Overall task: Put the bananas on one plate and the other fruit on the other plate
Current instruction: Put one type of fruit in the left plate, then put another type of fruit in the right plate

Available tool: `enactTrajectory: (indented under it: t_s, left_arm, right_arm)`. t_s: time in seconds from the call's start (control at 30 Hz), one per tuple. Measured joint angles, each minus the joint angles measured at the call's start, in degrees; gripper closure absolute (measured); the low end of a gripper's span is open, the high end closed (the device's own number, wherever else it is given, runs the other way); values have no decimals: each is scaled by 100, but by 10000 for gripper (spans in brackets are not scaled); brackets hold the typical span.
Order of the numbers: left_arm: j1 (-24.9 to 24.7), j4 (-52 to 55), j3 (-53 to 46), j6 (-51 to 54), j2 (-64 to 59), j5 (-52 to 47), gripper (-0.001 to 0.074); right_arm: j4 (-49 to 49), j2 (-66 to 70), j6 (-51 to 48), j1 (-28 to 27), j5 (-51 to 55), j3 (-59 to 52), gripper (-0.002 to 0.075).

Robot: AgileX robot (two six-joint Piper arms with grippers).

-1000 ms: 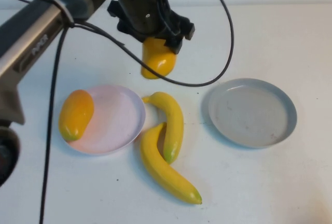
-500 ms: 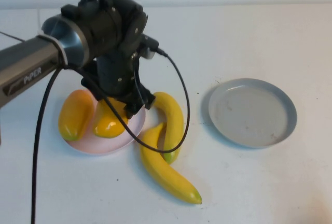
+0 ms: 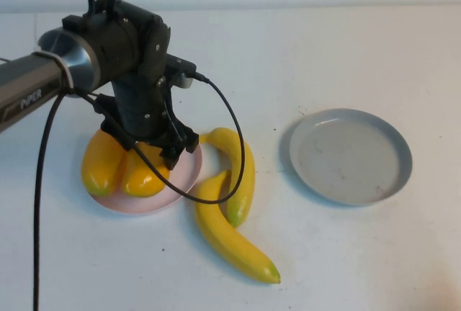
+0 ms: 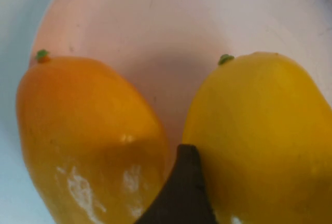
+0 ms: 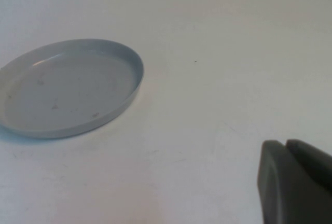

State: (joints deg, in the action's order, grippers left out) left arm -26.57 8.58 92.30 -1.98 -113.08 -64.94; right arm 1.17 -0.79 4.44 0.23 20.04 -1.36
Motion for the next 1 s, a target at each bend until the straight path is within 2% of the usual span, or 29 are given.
enactTrajectory:
  t_s: [0.17, 0.57, 0.63, 0.67, 0.77, 0.8, 0.83, 0.9, 1.0]
  left_arm:
    - [0, -66, 0, 22, -96, 27, 157]
    - [0, -99, 289, -119, -96, -380, 156]
    - [0, -99, 378, -130, -84, -429, 200]
    - [0, -99, 431, -140, -40, -443, 255]
    - [0, -99, 458, -142, 175, -443, 442]
    - [0, -99, 458, -142, 293, -443, 547]
    - [0, -99, 458, -129, 425, -443, 613]
    - [0, -99, 458, -117, 719, -455, 679]
    - [0, -99, 413, -108, 1171, -462, 718]
  right_arm:
    - [0, 0, 0, 0, 0, 0, 743]
    - [0, 0, 0, 0, 0, 0, 743]
    - [0, 0, 0, 0, 0, 0, 743]
    - [0, 0, 0, 0, 0, 0, 743]
    - [0, 0, 0, 0, 0, 0, 743]
    - [0, 0, 0, 0, 0, 0, 743]
    - [0, 0, 0, 0, 0, 0, 743]
    - [0, 0, 0, 0, 0, 0, 743]
    - [0, 0, 0, 0, 0, 0, 743]
